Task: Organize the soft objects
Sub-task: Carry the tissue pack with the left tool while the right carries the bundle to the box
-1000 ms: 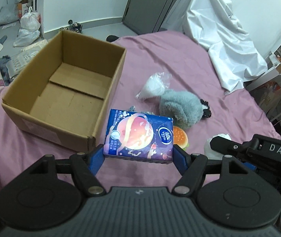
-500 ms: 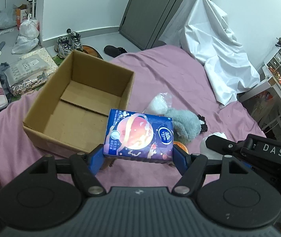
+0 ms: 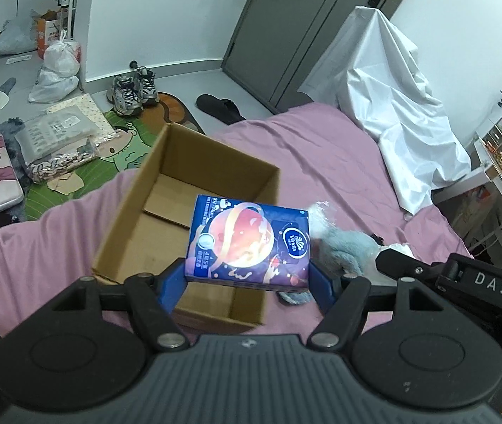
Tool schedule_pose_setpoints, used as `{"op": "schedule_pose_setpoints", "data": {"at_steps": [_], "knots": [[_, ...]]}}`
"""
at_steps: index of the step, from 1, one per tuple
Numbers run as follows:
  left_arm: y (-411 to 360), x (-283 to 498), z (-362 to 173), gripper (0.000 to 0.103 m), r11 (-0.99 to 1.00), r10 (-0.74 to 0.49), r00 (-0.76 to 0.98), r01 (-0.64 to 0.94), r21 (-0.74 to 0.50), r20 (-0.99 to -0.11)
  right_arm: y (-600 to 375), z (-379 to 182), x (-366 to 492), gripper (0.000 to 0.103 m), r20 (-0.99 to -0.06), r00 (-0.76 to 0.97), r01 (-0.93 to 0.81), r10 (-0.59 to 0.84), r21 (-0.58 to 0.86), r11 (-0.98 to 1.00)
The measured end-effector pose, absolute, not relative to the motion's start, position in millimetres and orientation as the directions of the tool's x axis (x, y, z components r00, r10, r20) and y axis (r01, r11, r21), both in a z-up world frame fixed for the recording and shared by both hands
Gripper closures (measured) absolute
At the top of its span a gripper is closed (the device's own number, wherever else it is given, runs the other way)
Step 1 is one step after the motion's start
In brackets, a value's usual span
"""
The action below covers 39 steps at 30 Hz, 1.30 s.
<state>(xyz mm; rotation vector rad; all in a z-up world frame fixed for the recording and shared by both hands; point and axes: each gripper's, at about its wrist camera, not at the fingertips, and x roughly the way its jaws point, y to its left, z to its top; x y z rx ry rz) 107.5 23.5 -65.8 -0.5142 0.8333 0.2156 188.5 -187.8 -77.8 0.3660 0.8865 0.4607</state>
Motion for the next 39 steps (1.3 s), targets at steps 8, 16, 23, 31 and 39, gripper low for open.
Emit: {"op": "schedule_pose_setpoints", "data": {"at_steps": [8,16,23,31,39], "knots": [[59.7,117.9,-66.6,0.032,0.845,0.007,0.647,-0.411,-0.341,-0.762,-159.0,-76.5,194.8,0.070,-0.643,0.546,-0.262,0.538,0.479,0.838],[83.3,134.5,-63.3,0.032,0.831,0.015,0.641,-0.435,-0.347,-0.767,-137.2,-69.4,207.2,0.070,-0.638,0.539,-0.289,0.549,0.472,0.833],[100.3,152.2,-64.8,0.032,0.821,0.010,0.631,-0.448,-0.354,-0.776,-114.5,-68.9,224.6,0.070,-0.658,0.510,-0.310,0.554,0.461,0.832],[117.1,178.8,-79.7,0.032,0.809,-0.015,0.596,-0.465,-0.360,-0.803,-96.2,-80.4,243.3,0.070,-0.695,0.470,-0.305,0.544,0.450,0.839],[120.2,203.8,-97.6,0.032,0.807,-0.048,0.551,-0.471,-0.357,-0.833,-90.1,-89.4,259.2,0.070,-0.723,0.445,-0.279,0.529,0.449,0.849]]}}
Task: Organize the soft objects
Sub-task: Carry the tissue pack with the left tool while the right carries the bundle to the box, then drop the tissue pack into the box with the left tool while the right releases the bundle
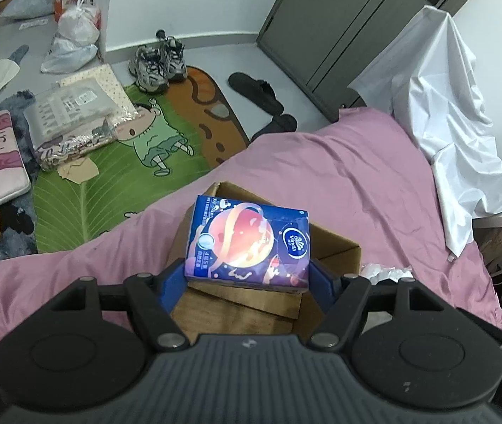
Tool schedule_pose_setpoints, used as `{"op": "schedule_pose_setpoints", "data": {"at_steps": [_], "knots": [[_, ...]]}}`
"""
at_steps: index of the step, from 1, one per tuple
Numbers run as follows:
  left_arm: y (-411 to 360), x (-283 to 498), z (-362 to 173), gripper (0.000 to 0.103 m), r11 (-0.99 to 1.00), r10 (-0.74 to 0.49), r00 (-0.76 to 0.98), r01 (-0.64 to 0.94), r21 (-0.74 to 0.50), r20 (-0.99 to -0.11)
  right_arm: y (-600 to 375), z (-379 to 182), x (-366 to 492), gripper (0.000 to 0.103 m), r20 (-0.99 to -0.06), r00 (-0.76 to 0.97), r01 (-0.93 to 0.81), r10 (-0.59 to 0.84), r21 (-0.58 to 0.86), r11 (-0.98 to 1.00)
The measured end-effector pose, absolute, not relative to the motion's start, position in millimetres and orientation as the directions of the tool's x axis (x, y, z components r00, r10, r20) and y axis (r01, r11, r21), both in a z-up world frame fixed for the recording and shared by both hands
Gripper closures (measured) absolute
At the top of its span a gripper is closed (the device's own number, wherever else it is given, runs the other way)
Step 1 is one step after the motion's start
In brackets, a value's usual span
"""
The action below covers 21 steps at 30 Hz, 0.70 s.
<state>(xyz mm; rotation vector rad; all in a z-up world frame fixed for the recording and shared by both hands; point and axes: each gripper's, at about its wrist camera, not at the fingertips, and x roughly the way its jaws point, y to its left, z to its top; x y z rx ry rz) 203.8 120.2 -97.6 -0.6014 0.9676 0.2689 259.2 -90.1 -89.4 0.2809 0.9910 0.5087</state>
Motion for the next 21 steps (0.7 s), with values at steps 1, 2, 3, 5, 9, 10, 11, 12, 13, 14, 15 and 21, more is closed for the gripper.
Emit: {"op": "schedule_pose_setpoints", "data": {"at_steps": [1,2,3,5,9,10,11,12,13,14,15,21], "knots": [[120.4,206.5,-99.5,0.032,0.806,-0.052,0.548,-0.470,-0.358,-0.835,-89.9,-90.0,260.9,0.070,-0.725,0.444,-0.278,0.526,0.447,0.850],[121.1,208.6,-100.9,0.032,0.807,-0.055,0.547,-0.468,-0.360,-0.835,-89.4,-90.8,262.1,0.070,-0.728,0.443,-0.276,0.523,0.444,0.852],[120.8,210.7,-103.1,0.032,0.808,-0.059,0.547,-0.464,-0.362,-0.835,-88.0,-91.4,262.4,0.070,-0.731,0.442,-0.275,0.521,0.442,0.854],[120.6,214.8,-106.8,0.032,0.808,-0.066,0.542,-0.464,-0.364,-0.838,-87.8,-93.5,263.9,0.070,-0.736,0.438,-0.268,0.516,0.442,0.856],[121.7,218.6,-110.9,0.032,0.800,-0.074,0.535,-0.472,-0.371,-0.841,-84.8,-95.1,266.8,0.070,-0.742,0.428,-0.270,0.515,0.439,0.857],[122.7,217.6,-110.0,0.032,0.798,-0.074,0.537,-0.474,-0.373,-0.841,-84.3,-95.1,267.0,0.070,-0.743,0.426,-0.271,0.517,0.440,0.856],[124.0,217.7,-108.6,0.032,0.796,-0.075,0.539,-0.475,-0.376,-0.839,-83.0,-95.4,267.4,0.070,-0.743,0.422,-0.273,0.519,0.442,0.855],[125.2,217.2,-107.1,0.032,0.794,-0.077,0.542,-0.474,-0.380,-0.837,-82.2,-95.7,268.4,0.070,-0.743,0.420,-0.274,0.521,0.443,0.854],[126.8,215.5,-104.8,0.031,0.793,-0.076,0.545,-0.475,-0.382,-0.835,-80.8,-96.0,269.3,0.070,-0.743,0.418,-0.273,0.522,0.445,0.853],[129.1,214.4,-102.8,0.031,0.791,-0.071,0.547,-0.478,-0.381,-0.834,-78.5,-96.3,269.1,0.070,-0.742,0.416,-0.273,0.526,0.450,0.850],[130.4,214.1,-100.3,0.030,0.790,-0.066,0.549,-0.482,-0.380,-0.833,-77.2,-96.8,269.9,0.070,-0.742,0.414,-0.273,0.528,0.452,0.849],[146.7,201.0,-81.8,0.029,0.772,-0.029,0.568,-0.510,-0.380,-0.822,-61.3,-95.9,270.9,0.069,-0.730,0.388,-0.281,0.563,0.488,0.826]]}}
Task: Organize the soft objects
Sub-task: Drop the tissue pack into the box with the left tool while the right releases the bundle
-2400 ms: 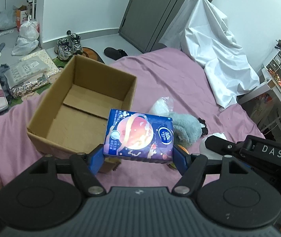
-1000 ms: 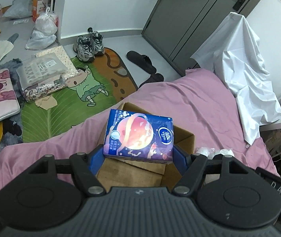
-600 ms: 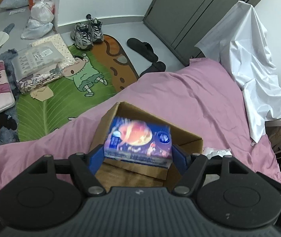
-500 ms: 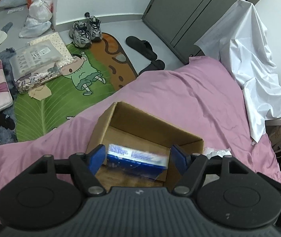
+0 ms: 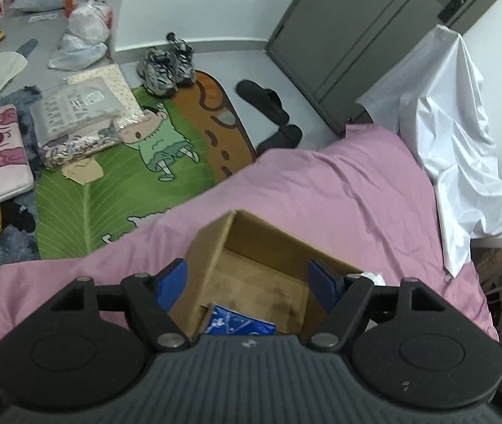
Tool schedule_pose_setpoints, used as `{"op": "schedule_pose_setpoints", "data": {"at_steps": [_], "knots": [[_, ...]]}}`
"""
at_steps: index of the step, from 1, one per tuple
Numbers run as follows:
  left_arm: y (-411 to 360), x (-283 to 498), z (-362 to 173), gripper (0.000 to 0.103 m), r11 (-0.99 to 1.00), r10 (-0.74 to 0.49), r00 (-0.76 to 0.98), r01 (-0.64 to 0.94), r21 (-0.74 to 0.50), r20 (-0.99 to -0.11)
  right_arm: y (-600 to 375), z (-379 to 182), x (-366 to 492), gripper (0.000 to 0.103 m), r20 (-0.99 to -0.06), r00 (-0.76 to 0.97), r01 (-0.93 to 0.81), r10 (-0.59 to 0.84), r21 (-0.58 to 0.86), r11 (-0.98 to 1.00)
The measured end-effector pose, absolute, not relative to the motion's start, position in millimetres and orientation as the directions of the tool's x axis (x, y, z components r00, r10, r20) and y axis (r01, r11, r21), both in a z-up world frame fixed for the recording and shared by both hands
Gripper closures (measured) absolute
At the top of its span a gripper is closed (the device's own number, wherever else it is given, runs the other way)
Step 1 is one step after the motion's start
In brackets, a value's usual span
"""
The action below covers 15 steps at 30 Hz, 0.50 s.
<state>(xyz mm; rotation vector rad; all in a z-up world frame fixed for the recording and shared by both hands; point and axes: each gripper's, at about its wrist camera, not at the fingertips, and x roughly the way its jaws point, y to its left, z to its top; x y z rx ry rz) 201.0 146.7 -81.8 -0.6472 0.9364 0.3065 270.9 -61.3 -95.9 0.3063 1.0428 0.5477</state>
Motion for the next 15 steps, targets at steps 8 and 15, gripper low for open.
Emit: {"op": "schedule_pose_setpoints", "data": {"at_steps": [8,15], "knots": [[160.5,183.0,-67.2,0.025,0.764,0.032,0.560,-0.547,-0.341,-0.828,-57.7,-83.2,271.3,0.040,-0.684,0.370,-0.286,0.629,0.560,0.778],[151.9,169.3,-60.3,0.018,0.767,0.043,0.575,-0.543,-0.342,-0.817,-83.8,-76.3,263.4,0.028,-0.689,0.394,-0.253,0.609,0.556,0.792]]}}
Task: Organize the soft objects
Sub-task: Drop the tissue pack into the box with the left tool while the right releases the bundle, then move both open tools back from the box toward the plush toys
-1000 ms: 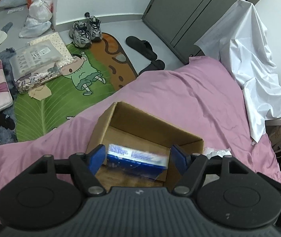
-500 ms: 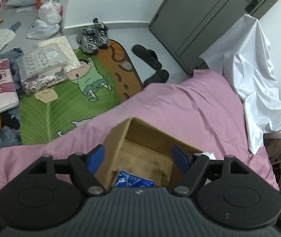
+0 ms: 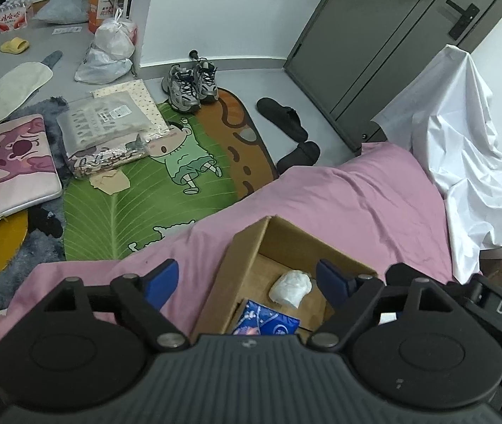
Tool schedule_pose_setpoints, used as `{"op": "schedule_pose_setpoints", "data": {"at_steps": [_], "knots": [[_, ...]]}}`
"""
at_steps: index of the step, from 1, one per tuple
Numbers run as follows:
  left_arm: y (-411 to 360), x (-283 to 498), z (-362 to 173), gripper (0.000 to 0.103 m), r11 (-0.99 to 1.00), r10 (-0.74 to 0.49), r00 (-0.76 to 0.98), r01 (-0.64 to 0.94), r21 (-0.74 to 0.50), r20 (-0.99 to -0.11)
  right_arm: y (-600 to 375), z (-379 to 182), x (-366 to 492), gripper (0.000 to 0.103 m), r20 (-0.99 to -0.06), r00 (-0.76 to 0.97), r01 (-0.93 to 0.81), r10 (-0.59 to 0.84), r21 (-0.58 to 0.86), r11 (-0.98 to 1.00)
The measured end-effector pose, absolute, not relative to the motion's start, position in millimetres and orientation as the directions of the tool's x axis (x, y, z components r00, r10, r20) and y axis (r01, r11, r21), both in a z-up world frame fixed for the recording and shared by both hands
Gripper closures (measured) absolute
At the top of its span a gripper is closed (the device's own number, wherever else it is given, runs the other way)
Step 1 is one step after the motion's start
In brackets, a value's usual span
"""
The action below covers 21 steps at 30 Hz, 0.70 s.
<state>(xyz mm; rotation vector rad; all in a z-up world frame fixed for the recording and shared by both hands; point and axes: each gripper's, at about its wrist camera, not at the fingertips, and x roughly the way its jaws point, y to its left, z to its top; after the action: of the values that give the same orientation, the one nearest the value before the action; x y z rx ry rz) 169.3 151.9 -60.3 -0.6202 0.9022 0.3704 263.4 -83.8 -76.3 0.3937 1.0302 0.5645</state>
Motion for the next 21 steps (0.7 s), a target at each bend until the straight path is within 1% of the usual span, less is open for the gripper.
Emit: {"op": "schedule_pose_setpoints", "data": {"at_steps": [4,7,11,21], "knots": [[141.3,164.1,-55.3,0.016,0.777,0.042,0.582,-0.530,-0.340,-0.812,-100.6,-72.4,255.7,0.024,-0.696,0.407,-0.248,0.591,0.539,0.805],[131.7,158.8,-51.8,0.013,0.780,0.042,0.593,-0.522,-0.345,-0.804,-111.4,-68.4,250.1,0.023,-0.699,0.420,-0.252,0.579,0.522,0.815],[120.4,153.9,-48.3,0.012,0.787,0.031,0.598,-0.509,-0.350,-0.801,-124.3,-62.6,245.3,0.021,-0.698,0.434,-0.258,0.570,0.509,0.821],[94.3,142.7,-40.8,0.011,0.803,0.032,0.604,-0.490,-0.339,-0.796,-151.1,-54.1,233.4,0.011,-0.703,0.465,-0.278,0.538,0.461,0.843]]}}
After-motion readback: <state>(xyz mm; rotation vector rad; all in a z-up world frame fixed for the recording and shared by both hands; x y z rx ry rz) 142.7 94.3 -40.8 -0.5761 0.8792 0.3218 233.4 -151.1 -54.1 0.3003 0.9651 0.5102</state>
